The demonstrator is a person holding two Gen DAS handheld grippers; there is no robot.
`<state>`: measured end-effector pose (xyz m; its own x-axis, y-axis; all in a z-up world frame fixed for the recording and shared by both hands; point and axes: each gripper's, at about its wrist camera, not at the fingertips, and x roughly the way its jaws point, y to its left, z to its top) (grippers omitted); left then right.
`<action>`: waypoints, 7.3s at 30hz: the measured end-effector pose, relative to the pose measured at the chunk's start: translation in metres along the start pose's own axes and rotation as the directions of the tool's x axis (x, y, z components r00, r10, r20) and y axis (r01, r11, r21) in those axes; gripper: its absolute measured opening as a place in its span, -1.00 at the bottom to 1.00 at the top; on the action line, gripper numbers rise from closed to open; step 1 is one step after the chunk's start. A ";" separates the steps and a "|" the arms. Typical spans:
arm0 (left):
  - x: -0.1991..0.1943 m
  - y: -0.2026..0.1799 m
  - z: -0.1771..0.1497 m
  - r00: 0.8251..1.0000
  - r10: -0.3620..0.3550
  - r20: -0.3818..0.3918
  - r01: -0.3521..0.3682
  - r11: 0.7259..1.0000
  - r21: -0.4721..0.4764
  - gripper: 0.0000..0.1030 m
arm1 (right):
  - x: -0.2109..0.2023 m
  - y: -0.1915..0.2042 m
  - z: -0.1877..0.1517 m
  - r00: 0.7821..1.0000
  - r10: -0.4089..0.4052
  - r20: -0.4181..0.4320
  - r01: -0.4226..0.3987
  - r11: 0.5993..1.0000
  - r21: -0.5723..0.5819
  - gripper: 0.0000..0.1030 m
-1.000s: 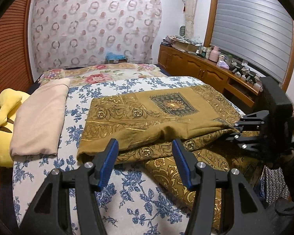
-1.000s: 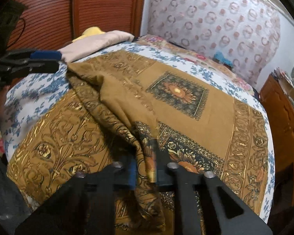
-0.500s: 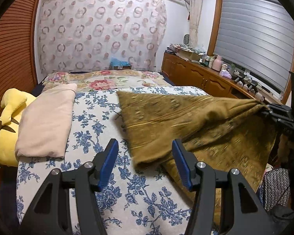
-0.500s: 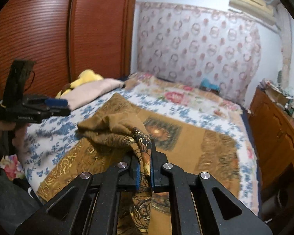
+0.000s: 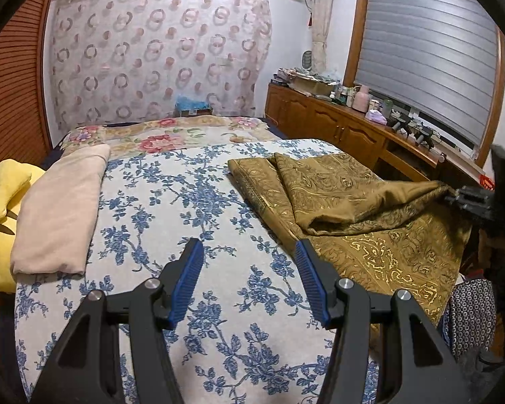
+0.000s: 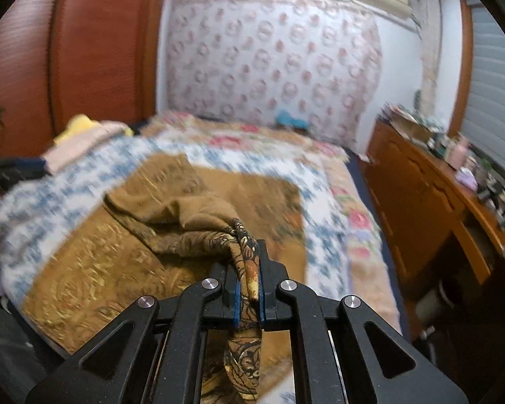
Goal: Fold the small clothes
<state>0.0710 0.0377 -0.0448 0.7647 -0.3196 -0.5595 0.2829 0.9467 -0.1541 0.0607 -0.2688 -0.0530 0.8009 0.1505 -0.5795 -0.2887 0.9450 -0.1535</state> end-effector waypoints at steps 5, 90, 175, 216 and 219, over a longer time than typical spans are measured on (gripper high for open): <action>0.003 -0.004 0.001 1.000 -0.003 -0.007 0.004 1.000 0.006 0.08 | 0.017 -0.005 -0.024 0.997 0.009 -0.075 -0.007 0.999 0.031 -0.92; 0.028 -0.040 -0.017 0.992 -0.071 -0.099 0.076 0.996 0.040 0.08 | 0.100 -0.069 0.100 0.986 -0.153 -0.068 0.158 0.985 0.067 -0.03; 0.092 -0.090 0.034 0.967 -0.197 -0.161 0.214 0.972 0.096 -0.97 | -0.002 0.064 -0.054 0.957 0.220 -0.189 -0.242 0.965 -0.105 0.46; 0.058 -0.085 0.038 0.974 -0.174 -0.142 0.186 0.979 0.079 -0.87 | -0.010 0.049 -0.024 0.984 0.178 -0.029 -0.180 0.974 -0.135 -0.87; 0.052 -0.082 0.043 0.975 -0.179 -0.130 0.191 0.978 0.083 -0.73 | -0.008 0.044 -0.008 0.988 0.153 0.010 -0.150 0.978 -0.145 -0.88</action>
<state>0.1126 -0.0579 -0.0269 0.6201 -0.4759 -0.6237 0.4704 0.8618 -0.1898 0.0371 -0.2304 -0.0611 0.7525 0.2967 -0.5880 -0.4787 0.8595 -0.1789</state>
